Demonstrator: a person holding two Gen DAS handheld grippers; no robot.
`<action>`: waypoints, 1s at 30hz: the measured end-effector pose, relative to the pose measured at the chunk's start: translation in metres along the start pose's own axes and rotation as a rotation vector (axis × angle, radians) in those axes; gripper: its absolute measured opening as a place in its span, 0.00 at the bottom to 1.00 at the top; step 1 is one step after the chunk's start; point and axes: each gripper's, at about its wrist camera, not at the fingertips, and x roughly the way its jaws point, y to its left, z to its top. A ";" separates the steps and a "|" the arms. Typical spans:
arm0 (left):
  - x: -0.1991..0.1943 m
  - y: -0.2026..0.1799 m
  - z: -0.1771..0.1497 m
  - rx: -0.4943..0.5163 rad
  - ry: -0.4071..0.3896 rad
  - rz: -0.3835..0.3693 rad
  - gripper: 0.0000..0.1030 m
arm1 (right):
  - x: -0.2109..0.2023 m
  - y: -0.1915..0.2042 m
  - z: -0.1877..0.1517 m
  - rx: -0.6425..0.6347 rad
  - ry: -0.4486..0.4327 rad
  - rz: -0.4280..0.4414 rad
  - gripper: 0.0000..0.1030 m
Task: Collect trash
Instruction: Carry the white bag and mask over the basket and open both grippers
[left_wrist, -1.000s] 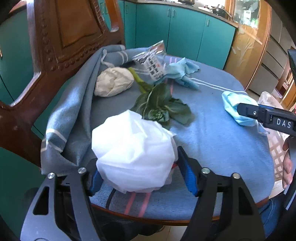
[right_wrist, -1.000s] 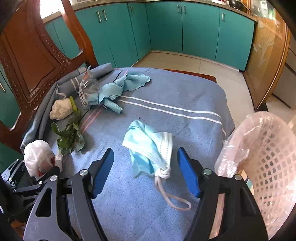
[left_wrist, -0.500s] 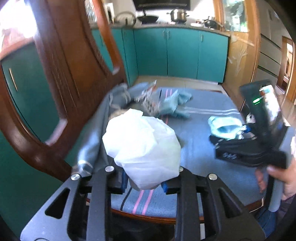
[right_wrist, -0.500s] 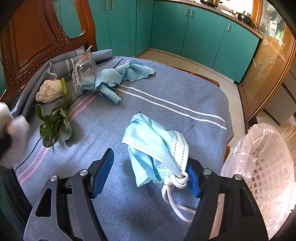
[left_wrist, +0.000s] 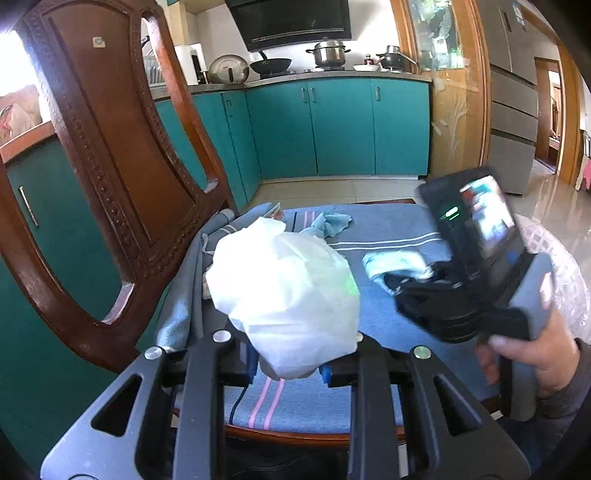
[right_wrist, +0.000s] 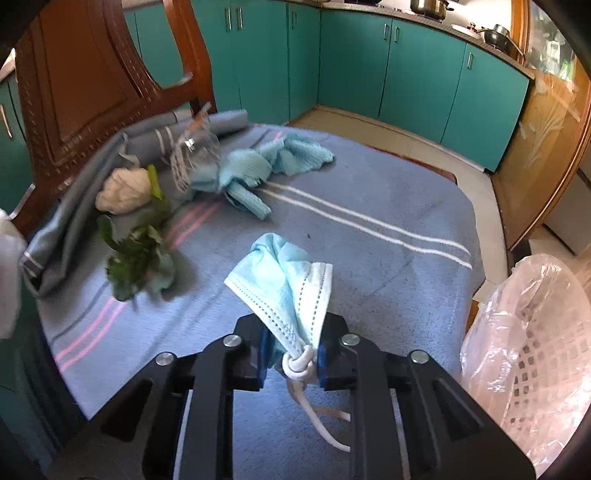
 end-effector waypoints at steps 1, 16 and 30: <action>0.001 0.003 -0.001 -0.005 0.004 0.005 0.25 | -0.005 0.000 0.001 0.005 -0.013 0.012 0.19; 0.021 -0.037 0.015 0.025 0.048 -0.148 0.25 | -0.117 -0.126 -0.033 0.293 -0.238 -0.165 0.18; 0.027 -0.229 0.035 0.276 0.026 -0.523 0.25 | -0.165 -0.210 -0.099 0.517 -0.276 -0.378 0.19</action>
